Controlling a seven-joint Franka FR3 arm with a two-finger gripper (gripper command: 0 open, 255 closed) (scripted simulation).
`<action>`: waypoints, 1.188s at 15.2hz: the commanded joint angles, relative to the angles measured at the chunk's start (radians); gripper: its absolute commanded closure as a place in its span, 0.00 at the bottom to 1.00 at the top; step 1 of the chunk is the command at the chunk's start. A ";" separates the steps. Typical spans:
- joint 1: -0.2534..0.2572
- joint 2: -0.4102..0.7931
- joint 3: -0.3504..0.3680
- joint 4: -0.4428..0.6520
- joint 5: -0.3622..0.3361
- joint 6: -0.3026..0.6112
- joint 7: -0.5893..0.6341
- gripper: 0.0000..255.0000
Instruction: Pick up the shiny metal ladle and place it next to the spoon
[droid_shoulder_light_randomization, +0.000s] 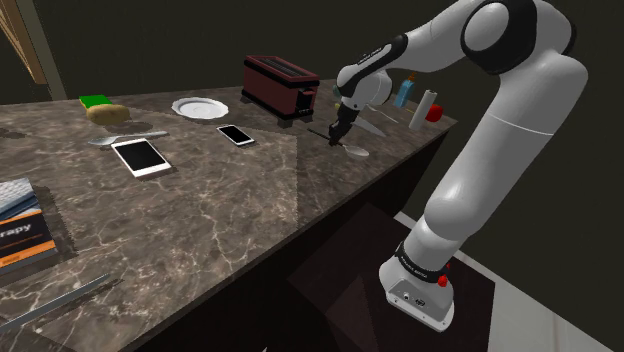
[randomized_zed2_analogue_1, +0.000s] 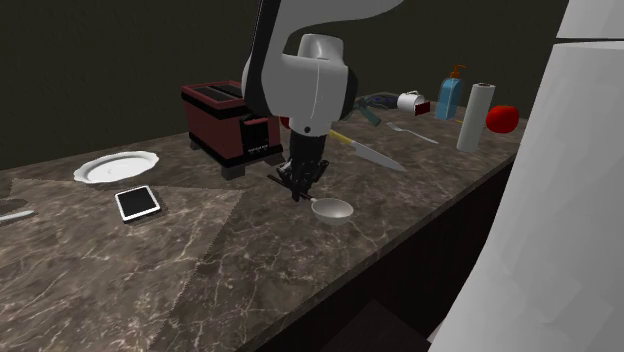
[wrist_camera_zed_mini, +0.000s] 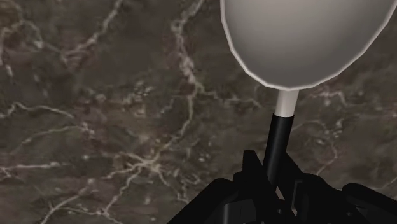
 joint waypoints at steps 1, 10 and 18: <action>0.001 0.002 0.002 -0.001 0.001 0.000 0.000 1.00; 0.001 -0.037 -0.001 0.016 -0.030 -0.051 0.026 1.00; 0.000 -0.101 0.001 0.063 -0.076 -0.153 0.069 1.00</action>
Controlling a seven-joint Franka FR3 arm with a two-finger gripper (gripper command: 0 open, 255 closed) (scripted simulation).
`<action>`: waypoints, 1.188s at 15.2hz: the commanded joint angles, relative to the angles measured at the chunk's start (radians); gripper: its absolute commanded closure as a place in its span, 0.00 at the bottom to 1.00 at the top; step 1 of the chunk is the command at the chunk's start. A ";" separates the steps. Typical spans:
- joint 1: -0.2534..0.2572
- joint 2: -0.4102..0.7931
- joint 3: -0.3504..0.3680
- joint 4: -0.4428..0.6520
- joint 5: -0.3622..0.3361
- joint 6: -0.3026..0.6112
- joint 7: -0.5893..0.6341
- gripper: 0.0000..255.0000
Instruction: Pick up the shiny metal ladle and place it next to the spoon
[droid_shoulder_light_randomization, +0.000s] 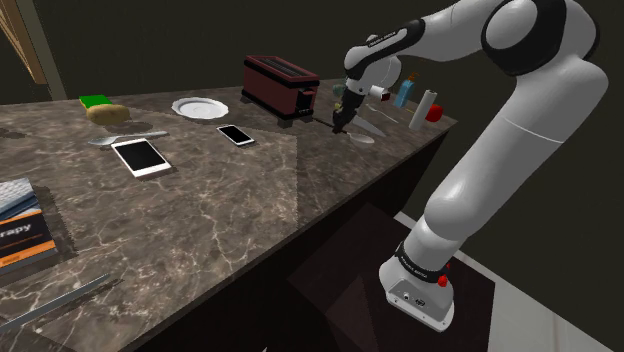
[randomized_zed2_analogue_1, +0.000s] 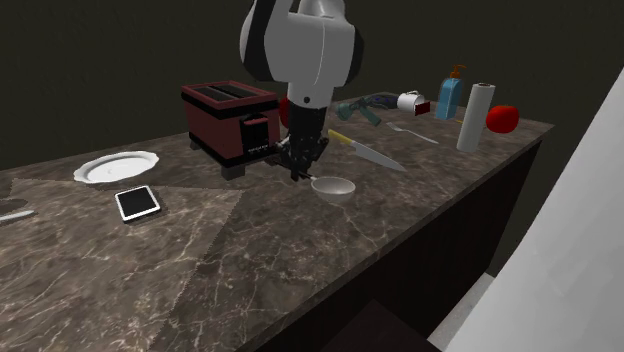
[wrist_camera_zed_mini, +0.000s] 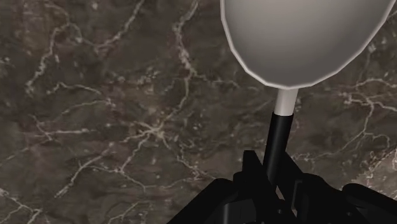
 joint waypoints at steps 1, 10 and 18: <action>0.000 -0.011 0.001 0.016 -0.008 -0.026 0.009 1.00; 0.008 -0.069 0.020 0.065 -0.042 -0.124 0.066 1.00; 0.091 -0.118 0.143 0.002 -0.054 -0.088 0.278 1.00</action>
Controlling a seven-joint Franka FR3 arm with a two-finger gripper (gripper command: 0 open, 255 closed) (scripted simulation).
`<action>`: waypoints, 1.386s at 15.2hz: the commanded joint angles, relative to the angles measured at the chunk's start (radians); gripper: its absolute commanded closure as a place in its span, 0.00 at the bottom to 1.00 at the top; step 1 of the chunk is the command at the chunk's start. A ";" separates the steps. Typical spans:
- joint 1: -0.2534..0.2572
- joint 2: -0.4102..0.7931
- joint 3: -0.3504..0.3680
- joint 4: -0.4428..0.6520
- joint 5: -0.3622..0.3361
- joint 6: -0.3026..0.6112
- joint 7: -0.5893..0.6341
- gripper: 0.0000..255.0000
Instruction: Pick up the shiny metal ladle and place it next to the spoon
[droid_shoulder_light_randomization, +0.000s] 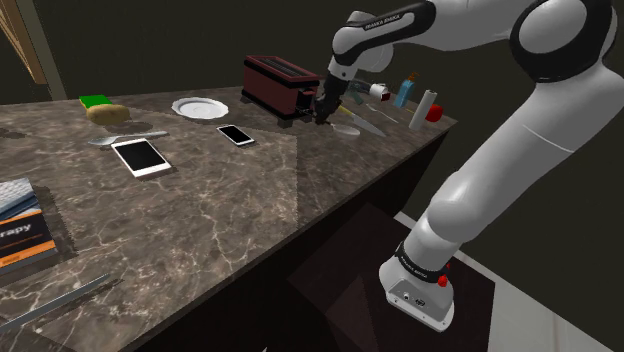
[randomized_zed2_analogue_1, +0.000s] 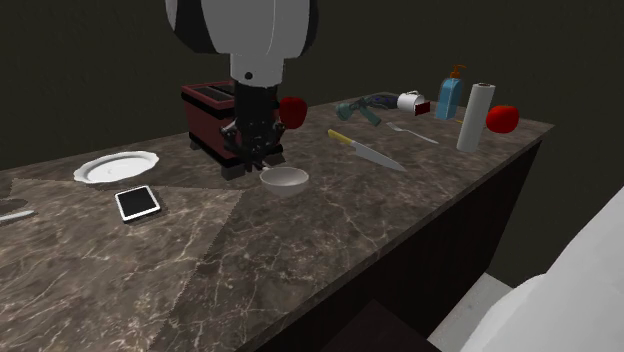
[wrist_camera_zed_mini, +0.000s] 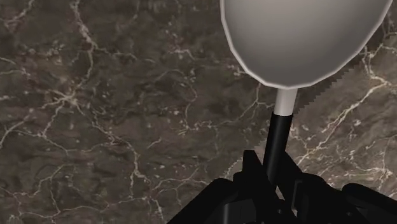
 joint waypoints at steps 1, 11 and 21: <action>0.022 -0.012 0.033 -0.006 -0.003 0.001 0.058 1.00; 0.128 0.031 0.183 0.030 0.001 0.028 0.310 1.00; 0.232 0.165 0.310 0.182 -0.025 0.026 0.556 1.00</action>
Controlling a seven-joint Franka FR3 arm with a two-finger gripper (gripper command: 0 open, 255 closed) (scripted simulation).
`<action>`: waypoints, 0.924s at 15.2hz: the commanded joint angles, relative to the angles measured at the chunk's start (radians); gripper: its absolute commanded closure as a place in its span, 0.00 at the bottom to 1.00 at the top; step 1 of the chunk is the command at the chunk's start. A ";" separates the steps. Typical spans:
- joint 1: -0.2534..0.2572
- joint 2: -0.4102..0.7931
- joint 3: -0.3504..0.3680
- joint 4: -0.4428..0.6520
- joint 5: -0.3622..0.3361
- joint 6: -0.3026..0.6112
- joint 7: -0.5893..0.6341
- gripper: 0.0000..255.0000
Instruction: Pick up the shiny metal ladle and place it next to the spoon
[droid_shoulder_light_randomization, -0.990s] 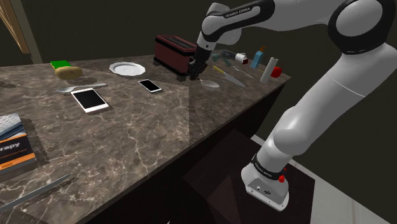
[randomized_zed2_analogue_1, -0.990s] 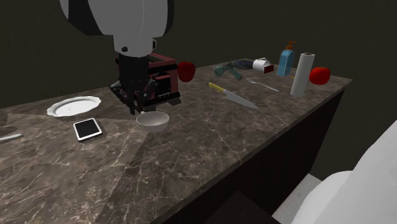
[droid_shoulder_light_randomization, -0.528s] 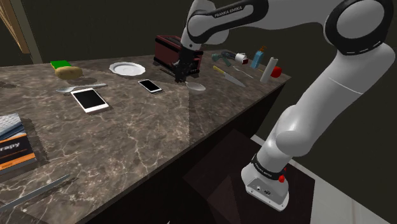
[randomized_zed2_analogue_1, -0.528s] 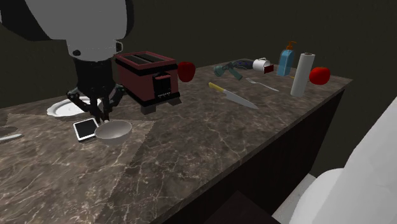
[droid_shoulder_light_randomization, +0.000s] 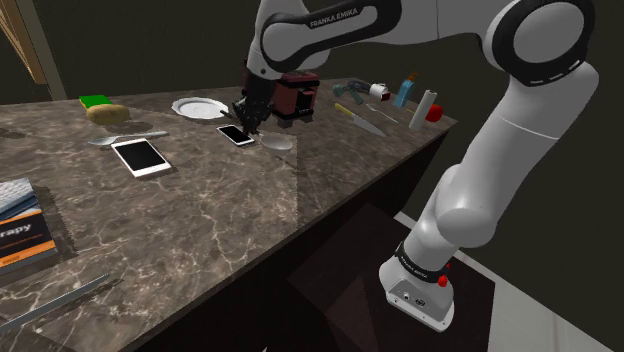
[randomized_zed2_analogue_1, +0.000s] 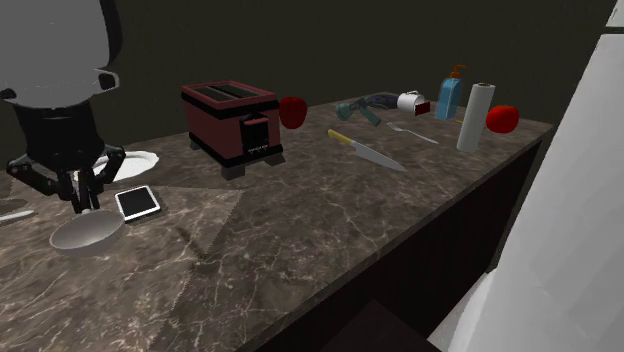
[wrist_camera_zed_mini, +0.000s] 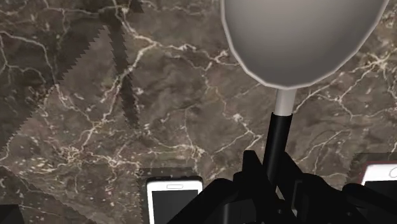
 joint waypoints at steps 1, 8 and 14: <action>0.020 0.030 0.020 0.042 -0.009 -0.010 0.047 1.00; 0.099 0.176 0.082 0.228 -0.059 -0.044 0.212 1.00; 0.179 0.332 0.113 0.444 -0.111 -0.104 0.339 1.00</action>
